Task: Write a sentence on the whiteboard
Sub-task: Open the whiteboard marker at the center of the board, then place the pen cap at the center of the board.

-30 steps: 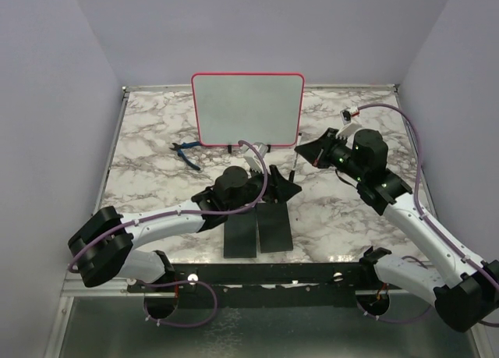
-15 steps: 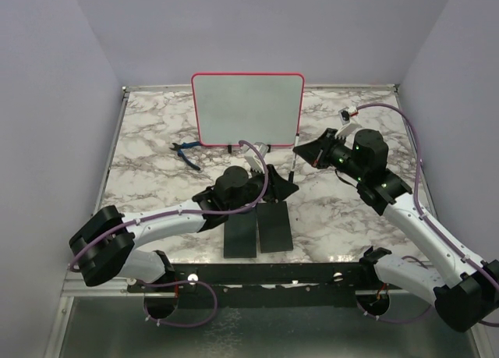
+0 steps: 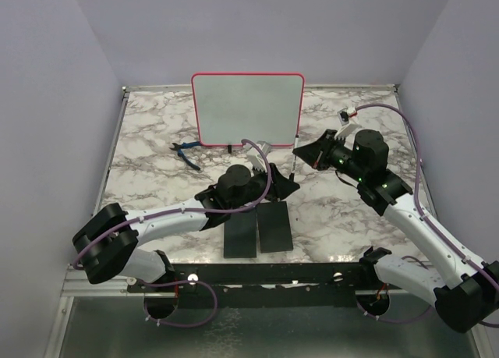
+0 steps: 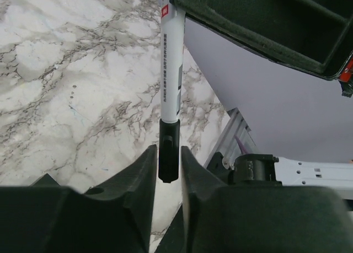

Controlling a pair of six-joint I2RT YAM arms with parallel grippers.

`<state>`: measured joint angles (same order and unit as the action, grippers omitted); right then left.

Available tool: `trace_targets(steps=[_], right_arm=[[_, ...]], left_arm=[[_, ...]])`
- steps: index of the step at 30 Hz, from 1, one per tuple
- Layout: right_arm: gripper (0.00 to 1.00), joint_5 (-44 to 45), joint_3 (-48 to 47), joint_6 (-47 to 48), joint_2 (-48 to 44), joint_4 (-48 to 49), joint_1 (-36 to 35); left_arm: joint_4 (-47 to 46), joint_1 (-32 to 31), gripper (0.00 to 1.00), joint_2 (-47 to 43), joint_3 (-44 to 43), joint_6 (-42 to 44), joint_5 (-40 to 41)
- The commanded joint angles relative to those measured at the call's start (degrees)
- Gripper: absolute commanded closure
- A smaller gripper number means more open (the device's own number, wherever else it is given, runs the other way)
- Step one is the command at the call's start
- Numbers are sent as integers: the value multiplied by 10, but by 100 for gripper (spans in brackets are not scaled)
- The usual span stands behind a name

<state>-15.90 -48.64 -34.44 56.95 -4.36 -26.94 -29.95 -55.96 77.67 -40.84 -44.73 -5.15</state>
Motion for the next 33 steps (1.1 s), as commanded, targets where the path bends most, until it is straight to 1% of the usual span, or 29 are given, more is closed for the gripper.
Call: trace_targets(steps=[1, 4, 5, 6, 7, 8, 10, 11, 14, 15, 16, 17, 19, 22, 24, 25, 26, 29, 31, 33], right_arm=[[100, -16, 10, 10, -9, -16, -3], [100, -15, 11, 8, -10, -20, -3], [97, -15, 11, 6, -10, -21, -3], [89, -16, 11, 5, -10, -20, -3], [77, -16, 12, 3, -10, -19, -3], [69, -18, 12, 2, -10, -17, -3], [57, -22, 14, 0, -9, -14, -3], [53, -23, 14, -1, -7, -15, -3], [52, -24, 11, -3, -1, -17, -3], [56, -26, 12, -4, -1, -16, -3], [63, -29, 12, -6, 0, -13, -3], [68, -30, 12, -9, -1, -10, -3], [72, -32, 10, -13, 1, -6, -3], [86, -31, 5, -18, 10, -10, -3], [92, -30, 4, -20, 17, -11, -3], [97, -28, 5, -20, 19, -11, -3], [99, -24, 6, -20, 20, -11, -3], [100, -5, 14, -17, 14, -5, -3], [100, 26, 24, -15, -3, 3, -3], [100, 78, 32, -14, -25, 4, -3]], left_arm=[[-13, -2, 84, 7, -15, 19, 2], [-13, -2, 100, 6, -9, 27, 2], [-13, -2, 100, 6, -6, 32, 1], [-14, -2, 100, 6, -4, 40, -2], [-14, -2, 100, 6, -2, 48, -6], [-14, -2, 100, 5, 0, 57, -9], [-14, -2, 100, 2, 6, 74, -14], [-14, -2, 100, -1, 8, 81, -17], [-14, -3, 100, -4, 14, 95, -28], [-13, -2, 100, -3, 14, 98, -33], [-12, -2, 100, -1, 15, 98, -34], [-11, -2, 100, 1, 16, 98, -35], [-11, -3, 100, 5, 18, 101, -44], [-11, -8, 100, 9, 20, 114, -49], [-11, -12, 100, 8, 22, 126, -50], [-11, -14, 100, 7, 24, 132, -49], [-11, -15, 100, 7, 25, 133, -48], [-10, -16, 100, 11, 28, 136, -53], [-9, -18, 100, 17, 31, 136, -55], [-9, -23, 100, 23, 38, 135, -53]])
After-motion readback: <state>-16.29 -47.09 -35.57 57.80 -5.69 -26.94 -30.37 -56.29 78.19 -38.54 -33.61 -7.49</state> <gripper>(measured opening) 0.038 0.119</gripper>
